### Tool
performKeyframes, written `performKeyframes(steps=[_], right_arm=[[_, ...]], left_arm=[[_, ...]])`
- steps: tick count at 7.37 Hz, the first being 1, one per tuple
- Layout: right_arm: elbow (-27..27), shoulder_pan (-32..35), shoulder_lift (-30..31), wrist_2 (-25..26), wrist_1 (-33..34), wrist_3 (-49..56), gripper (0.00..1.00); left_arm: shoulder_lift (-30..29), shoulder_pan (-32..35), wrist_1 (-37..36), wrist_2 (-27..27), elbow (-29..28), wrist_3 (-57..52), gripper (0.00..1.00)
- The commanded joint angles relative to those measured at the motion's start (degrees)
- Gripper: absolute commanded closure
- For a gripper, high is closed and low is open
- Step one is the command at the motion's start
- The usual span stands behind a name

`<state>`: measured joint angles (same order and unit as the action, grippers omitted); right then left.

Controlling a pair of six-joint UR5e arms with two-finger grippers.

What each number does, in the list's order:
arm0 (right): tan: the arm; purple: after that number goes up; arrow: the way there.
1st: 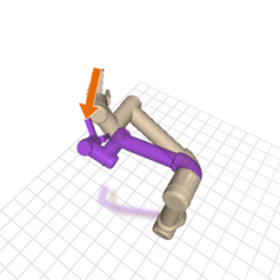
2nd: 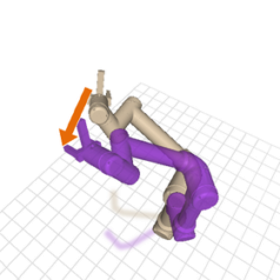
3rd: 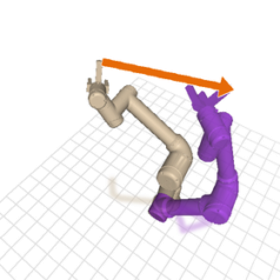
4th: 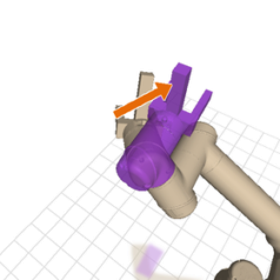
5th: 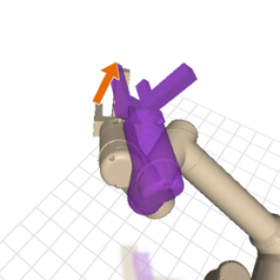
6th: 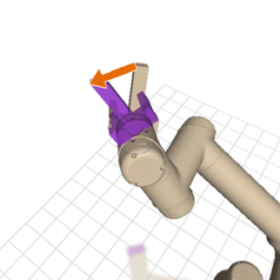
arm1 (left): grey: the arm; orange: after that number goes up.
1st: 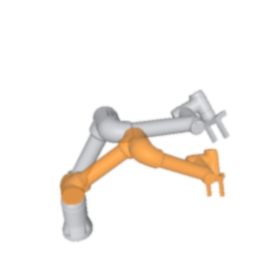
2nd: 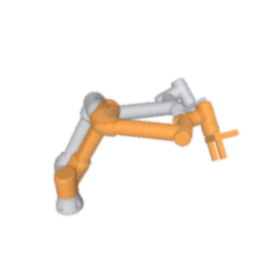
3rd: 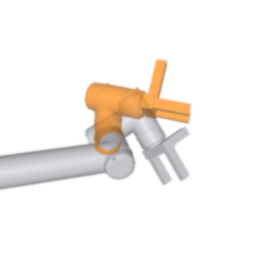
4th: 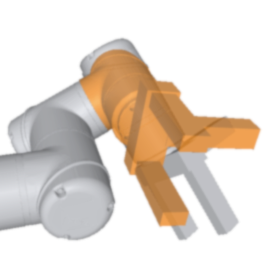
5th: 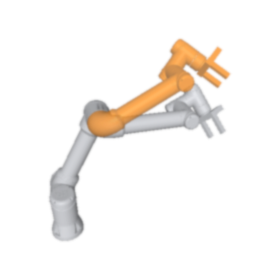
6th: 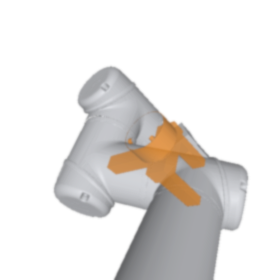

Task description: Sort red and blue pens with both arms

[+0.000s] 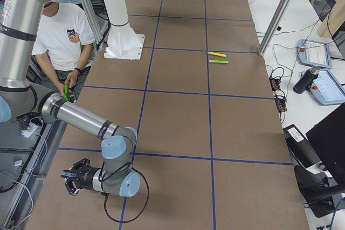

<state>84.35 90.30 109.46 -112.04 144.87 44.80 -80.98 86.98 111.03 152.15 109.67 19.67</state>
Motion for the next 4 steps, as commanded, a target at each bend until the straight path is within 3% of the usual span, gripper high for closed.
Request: performKeyframes(steps=[1, 2, 4], right_arm=[[-2.2, 0.0, 0.0, -3.3, -3.0, -0.1, 0.42], [-2.8, 0.0, -0.1, -4.8, -4.1, -0.4, 0.01], [-2.2, 0.1, -1.7, -6.5, -4.1, -0.3, 0.0]], left_arm=[[0.0, 0.0, 0.0, 0.0, 0.1, 0.0, 0.0], [0.0, 0.0, -0.1, 0.0, 0.1, 0.0, 0.0], [0.1, 0.1, 0.0, 0.1, 0.2, -0.1, 0.0]])
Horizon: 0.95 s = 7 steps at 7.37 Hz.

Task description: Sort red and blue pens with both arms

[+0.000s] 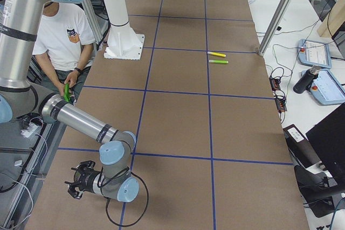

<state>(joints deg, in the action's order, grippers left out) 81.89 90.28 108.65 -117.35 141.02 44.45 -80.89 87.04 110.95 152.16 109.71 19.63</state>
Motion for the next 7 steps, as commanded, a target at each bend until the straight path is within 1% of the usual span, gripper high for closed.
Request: performKeyframes(steps=[1, 2, 3, 5, 6, 7], right_arm=[[2.0, 0.1, -2.6, -3.2, -0.1, 0.1, 0.0], [4.8, 0.1, -5.8, -3.8, -0.1, 0.0, 0.0], [5.6, 0.2, -10.4, -3.8, -0.1, -0.1, 0.0], [6.2, 0.3, -19.3, -3.8, -0.2, -0.1, 0.0], [7.1, 0.3, -22.6, -4.0, -2.1, -0.1, 0.0], [10.3, 0.3, -23.5, -4.2, -5.5, -1.0, 0.0]], left_arm=[[0.0, 0.2, 0.1, 0.1, 0.7, 0.0, 0.0], [0.1, 0.3, 0.1, -0.3, 0.4, 0.0, 0.0], [0.0, 0.2, -0.2, -0.6, -0.1, 0.0, 0.0], [2.8, 0.4, -0.2, -0.9, -0.7, -0.1, 0.0], [3.8, 0.6, -0.2, -1.6, -0.8, -0.2, 0.0], [5.0, 0.6, -0.2, -4.3, -0.8, -0.3, 0.0]])
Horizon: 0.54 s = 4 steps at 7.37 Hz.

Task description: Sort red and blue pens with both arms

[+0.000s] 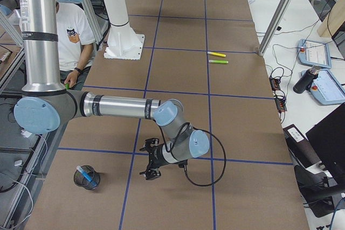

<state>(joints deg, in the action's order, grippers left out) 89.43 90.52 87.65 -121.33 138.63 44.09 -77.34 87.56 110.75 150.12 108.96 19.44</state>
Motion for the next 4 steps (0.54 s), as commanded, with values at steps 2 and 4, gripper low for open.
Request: performKeyframes(steps=[2, 4], right_arm=[[3.9, -0.1, -2.7, -1.2, -16.0, -9.6, 0.0], [5.9, -0.1, -2.6, -3.6, -26.2, -16.7, 0.0]], left_arm=[[2.4, 0.0, 0.0, -5.9, -1.4, -0.5, 0.0], [2.5, -0.1, 0.0, -6.9, -2.0, -0.6, 0.0]])
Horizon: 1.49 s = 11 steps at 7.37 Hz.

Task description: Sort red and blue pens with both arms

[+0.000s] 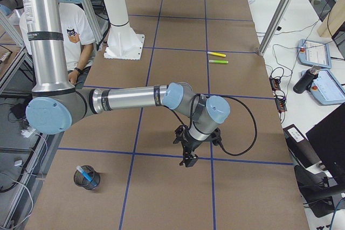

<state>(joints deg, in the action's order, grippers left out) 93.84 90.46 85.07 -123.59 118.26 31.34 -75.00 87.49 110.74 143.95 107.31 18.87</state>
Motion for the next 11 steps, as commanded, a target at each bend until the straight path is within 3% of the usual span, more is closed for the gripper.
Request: performKeyframes(steps=[1, 3, 5, 7, 11], right_arm=[[3.8, 0.0, -0.1, -4.8, -5.9, -7.6, 0.0], [9.6, 0.0, 2.1, -8.2, -6.2, -16.3, 0.0], [6.3, 0.0, 3.3, -13.7, -14.6, -16.7, 0.0], [6.4, 0.0, 4.3, -13.8, -18.7, -17.4, 0.0], [6.4, -1.7, 3.6, -12.2, -18.9, -21.8, 0.0]], left_arm=[[0.2, 0.0, 0.0, -1.7, -0.3, -0.1, 0.0], [0.0, -0.9, -0.1, -3.4, -0.3, -0.1, 0.0], [-0.1, -2.2, -0.8, -7.5, -0.3, -3.8, 0.0], [-0.5, -1.8, -6.9, -9.4, 0.2, -7.5, 0.0], [-6.6, -1.3, -26.8, -8.7, 3.2, -7.7, 0.0]])
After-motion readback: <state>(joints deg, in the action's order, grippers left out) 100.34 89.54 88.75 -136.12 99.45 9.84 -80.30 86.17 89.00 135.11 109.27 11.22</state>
